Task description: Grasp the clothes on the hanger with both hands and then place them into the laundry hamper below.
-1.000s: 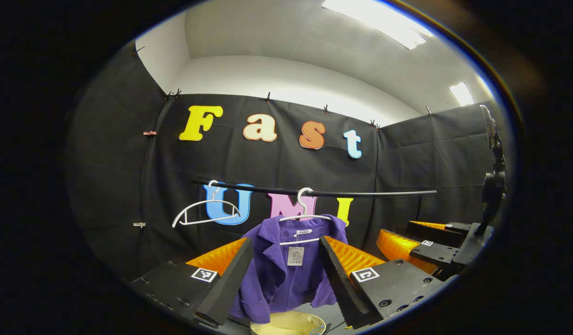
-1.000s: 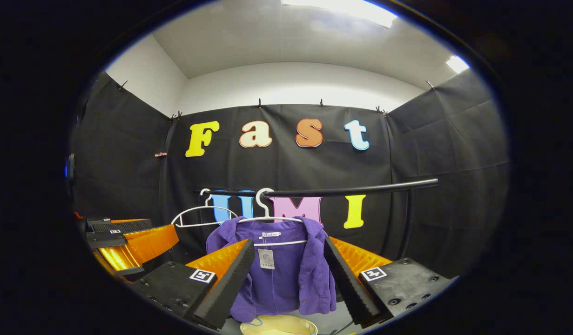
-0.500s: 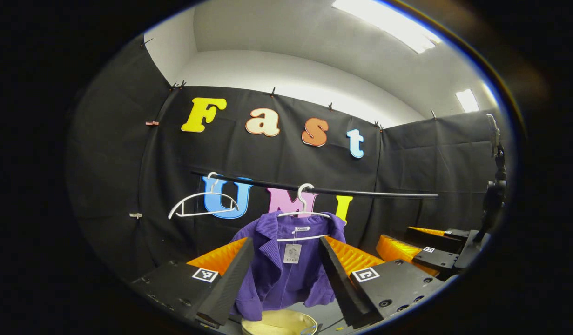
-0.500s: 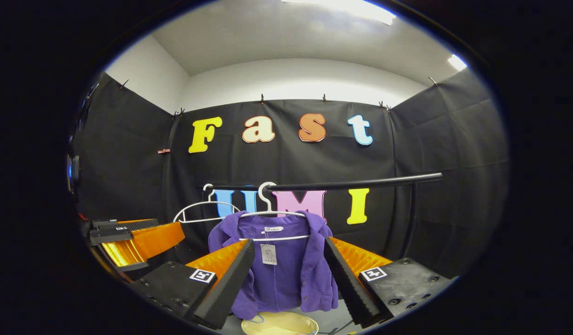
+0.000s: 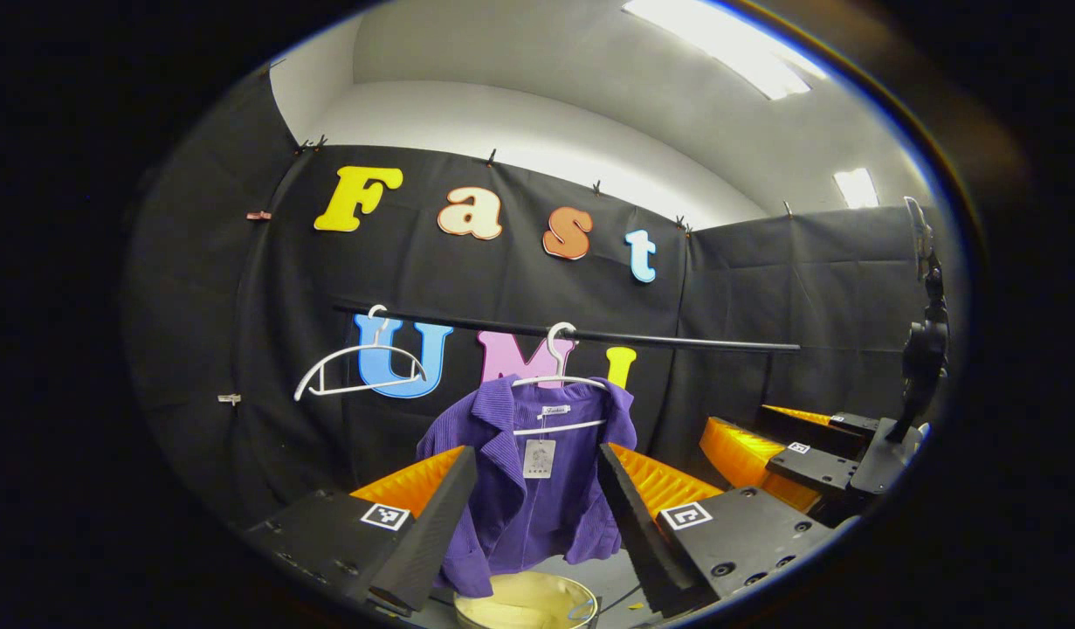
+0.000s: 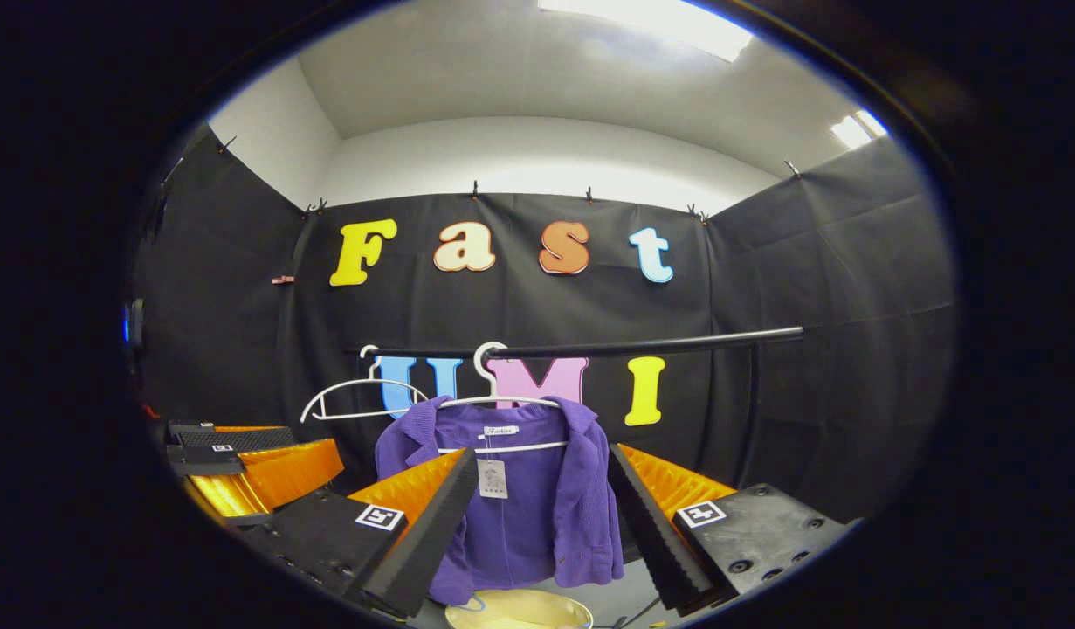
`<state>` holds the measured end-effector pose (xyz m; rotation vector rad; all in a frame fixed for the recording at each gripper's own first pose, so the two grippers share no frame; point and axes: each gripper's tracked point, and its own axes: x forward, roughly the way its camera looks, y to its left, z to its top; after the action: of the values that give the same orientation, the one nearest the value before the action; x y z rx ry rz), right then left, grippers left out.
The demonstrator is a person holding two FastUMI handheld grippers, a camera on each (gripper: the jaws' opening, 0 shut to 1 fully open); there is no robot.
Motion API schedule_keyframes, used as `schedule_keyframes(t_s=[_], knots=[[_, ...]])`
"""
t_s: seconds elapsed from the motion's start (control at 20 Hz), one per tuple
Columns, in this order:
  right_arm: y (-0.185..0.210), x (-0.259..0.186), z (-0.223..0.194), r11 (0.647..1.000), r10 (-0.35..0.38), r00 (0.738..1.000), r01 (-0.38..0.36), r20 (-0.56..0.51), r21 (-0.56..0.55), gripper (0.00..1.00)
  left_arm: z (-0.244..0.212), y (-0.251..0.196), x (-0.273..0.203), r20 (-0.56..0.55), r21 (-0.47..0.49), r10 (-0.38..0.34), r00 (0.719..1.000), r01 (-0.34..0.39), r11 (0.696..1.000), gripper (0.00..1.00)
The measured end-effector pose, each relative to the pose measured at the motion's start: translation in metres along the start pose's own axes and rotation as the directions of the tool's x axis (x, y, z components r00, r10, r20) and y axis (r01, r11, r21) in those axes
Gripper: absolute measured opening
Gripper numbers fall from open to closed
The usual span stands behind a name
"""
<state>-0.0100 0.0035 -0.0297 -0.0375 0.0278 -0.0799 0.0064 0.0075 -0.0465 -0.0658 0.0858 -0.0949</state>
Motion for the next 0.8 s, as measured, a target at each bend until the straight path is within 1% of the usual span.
schedule_keyframes(t_s=[0.2,0.3,0.45,0.55,0.65,0.8], knots=[[-0.01,0.027,-0.019,1.0,-0.026,1.0,0.026,-0.016,-0.003,0.97,-0.019,0.009,0.023,-0.02,-0.029,0.001,1.0,-0.001,1.0,0.89],[-0.015,0.051,-0.029,1.0,-0.017,1.0,0.017,-0.011,0.013,0.97,-0.029,0.013,0.044,-0.019,-0.033,0.017,1.0,-0.018,0.999,0.89],[-0.019,0.095,-0.055,0.997,0.037,0.999,-0.036,-0.025,0.063,0.96,-0.045,0.018,0.083,-0.012,-0.042,0.073,0.997,-0.074,0.996,0.89],[-0.024,0.127,-0.065,0.995,0.073,0.997,-0.073,0.003,0.07,0.98,-0.053,0.02,0.111,0.007,-0.054,0.113,0.994,-0.112,0.992,0.88],[-0.036,0.156,-0.079,0.994,0.079,0.997,-0.081,0.026,0.072,0.97,-0.07,0.021,0.137,-0.015,-0.067,0.151,0.988,-0.152,0.986,0.89],[-0.048,0.19,-0.105,0.99,0.106,0.994,-0.107,0.011,0.087,0.97,-0.09,0.024,0.165,-0.038,-0.105,0.217,0.975,-0.22,0.97,0.89]])
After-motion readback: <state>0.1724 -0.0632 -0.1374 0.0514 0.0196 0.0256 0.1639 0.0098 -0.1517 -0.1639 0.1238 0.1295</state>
